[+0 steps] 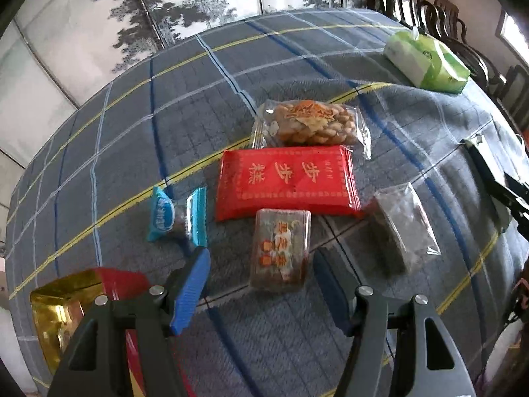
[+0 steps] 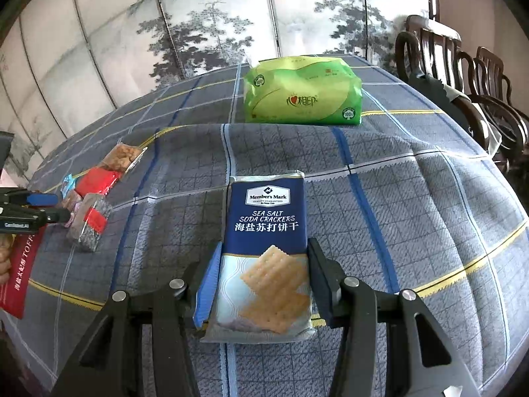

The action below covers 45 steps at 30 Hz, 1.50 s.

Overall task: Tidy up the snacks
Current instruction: 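Lift the cracker pack with the right gripper while the left gripper reaches the brown-label cake packet, then grasp the brown-label cake packet with the left gripper and carry it over the tray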

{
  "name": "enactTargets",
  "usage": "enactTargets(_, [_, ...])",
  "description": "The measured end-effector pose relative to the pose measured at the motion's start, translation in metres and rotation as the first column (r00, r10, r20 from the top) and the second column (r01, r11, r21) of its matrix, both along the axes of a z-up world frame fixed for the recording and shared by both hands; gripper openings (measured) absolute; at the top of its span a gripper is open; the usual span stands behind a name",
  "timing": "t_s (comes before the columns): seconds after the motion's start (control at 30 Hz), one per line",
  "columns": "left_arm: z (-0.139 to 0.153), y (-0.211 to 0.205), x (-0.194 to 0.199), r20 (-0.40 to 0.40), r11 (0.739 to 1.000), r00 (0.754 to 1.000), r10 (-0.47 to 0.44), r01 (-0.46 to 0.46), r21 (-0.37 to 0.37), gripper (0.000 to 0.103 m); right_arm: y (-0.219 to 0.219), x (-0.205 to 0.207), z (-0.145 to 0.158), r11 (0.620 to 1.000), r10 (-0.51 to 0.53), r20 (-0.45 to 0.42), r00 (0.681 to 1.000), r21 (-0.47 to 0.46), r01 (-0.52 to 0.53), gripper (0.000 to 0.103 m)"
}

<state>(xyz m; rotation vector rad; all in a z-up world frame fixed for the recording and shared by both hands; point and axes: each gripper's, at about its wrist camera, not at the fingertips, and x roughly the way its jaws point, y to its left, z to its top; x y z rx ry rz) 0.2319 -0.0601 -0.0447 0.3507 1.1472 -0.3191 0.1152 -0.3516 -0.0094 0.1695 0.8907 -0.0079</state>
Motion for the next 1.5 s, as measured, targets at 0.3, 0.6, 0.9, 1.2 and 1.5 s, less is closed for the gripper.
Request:
enactTargets(0.3, [-0.003,-0.001,-0.012,0.003,0.996,0.996,0.088,-0.088,-0.031,0.028,0.004,0.001,-0.001,0.999,0.016,-0.003,1.000,-0.030,-0.016,0.047])
enactTargets(0.6, [0.044,0.025,-0.106,0.167,0.974,0.960,0.227,-0.221,-0.057,0.028,0.014,0.003,-0.003,0.997,0.016,-0.012,1.000,-0.079,-0.017,0.047])
enactTargets(0.9, [0.071,0.066,-0.161,0.222,0.954,0.928,0.299,-0.293,-0.059,0.028,0.020,0.003,-0.003,0.993,0.012,-0.020,1.000,-0.119,-0.014,0.047])
enactTargets(1.2, [0.084,0.099,-0.183,0.265,0.940,0.902,0.341,-0.336,-0.066,0.028,0.024,0.002,-0.004,0.989,0.005,-0.020,1.000,-0.144,-0.008,0.047])
enactTargets(1.5, [0.080,0.132,-0.180,0.265,0.918,0.879,0.395,-0.390,-0.075,0.028,0.027,0.001,-0.002,0.989,-0.006,-0.013,1.000,-0.151,0.004,0.047])
